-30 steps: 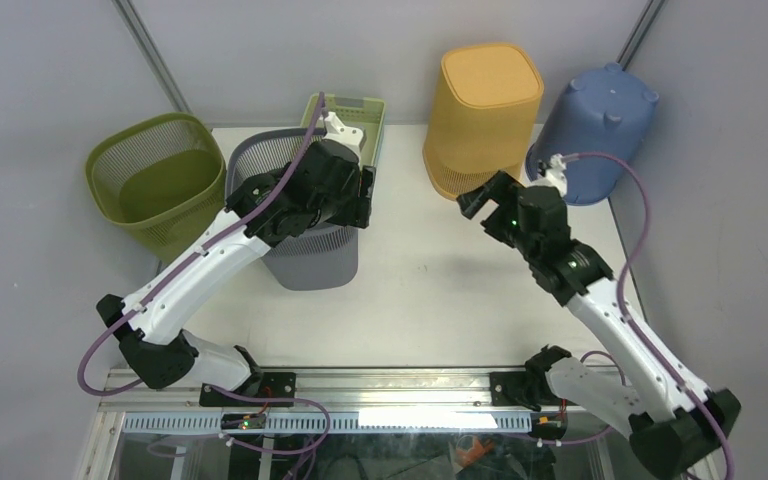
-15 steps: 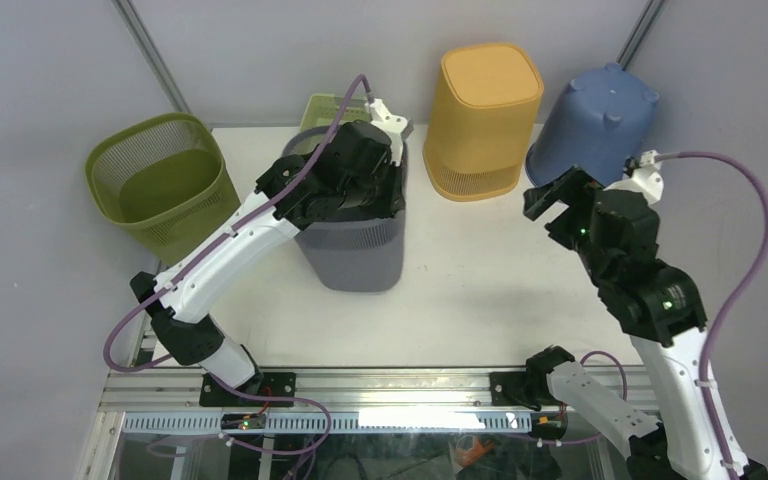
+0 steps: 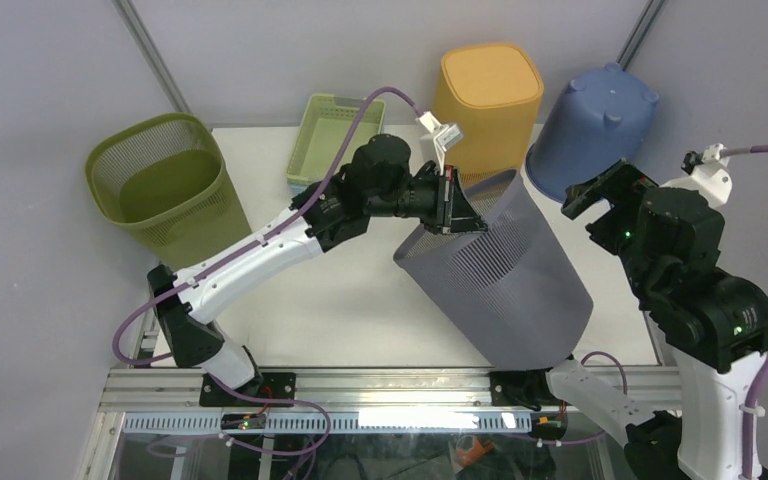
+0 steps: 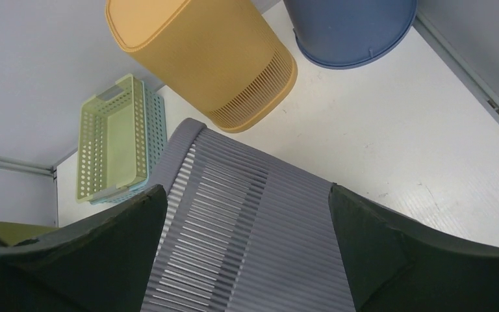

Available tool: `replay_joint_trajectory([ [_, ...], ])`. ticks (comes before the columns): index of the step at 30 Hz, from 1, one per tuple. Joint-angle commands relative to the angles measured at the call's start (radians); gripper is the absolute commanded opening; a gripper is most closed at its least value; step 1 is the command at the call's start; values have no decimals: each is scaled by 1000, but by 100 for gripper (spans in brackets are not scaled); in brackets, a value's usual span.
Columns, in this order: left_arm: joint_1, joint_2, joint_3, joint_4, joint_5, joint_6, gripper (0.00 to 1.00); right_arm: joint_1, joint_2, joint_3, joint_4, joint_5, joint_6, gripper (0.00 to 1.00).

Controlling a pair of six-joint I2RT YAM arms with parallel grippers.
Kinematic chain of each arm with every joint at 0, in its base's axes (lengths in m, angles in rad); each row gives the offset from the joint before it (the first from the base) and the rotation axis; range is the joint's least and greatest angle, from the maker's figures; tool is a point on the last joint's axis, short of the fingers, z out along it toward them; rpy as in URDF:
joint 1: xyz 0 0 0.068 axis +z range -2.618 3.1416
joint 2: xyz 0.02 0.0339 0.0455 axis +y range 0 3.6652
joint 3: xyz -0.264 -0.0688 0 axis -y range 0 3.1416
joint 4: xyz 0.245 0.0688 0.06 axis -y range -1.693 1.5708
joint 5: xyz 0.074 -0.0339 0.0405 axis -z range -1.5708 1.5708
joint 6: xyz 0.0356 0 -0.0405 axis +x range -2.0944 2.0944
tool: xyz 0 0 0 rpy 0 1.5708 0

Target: Turn the large container upside down

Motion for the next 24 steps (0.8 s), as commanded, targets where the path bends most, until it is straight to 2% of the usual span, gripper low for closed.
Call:
replay_joint_trajectory([
  [1,23,-96,-159,401,52,-126,0,-5,-3,26,-33,34,-7,99],
  [4,44,-121,-268,490,47,-154,0,-4,-3,6,-38,9,-10,99],
  [7,60,-150,-349,508,5,-143,0,-4,-11,-42,-27,-16,-18,99],
  [14,137,-301,-586,433,-173,-87,0,-5,-7,-234,19,-190,-53,99],
  [20,155,-367,-691,315,-307,1,0,-5,-34,-283,32,-173,-38,99],
  [21,157,-375,-702,304,-315,8,6,-4,-38,-284,26,-167,-35,99],
  [23,157,-381,-707,282,-323,24,33,-5,-48,-285,5,-163,-18,99],
  [24,156,-382,-698,266,-328,34,50,-4,-54,-289,-9,-163,-4,99],
])
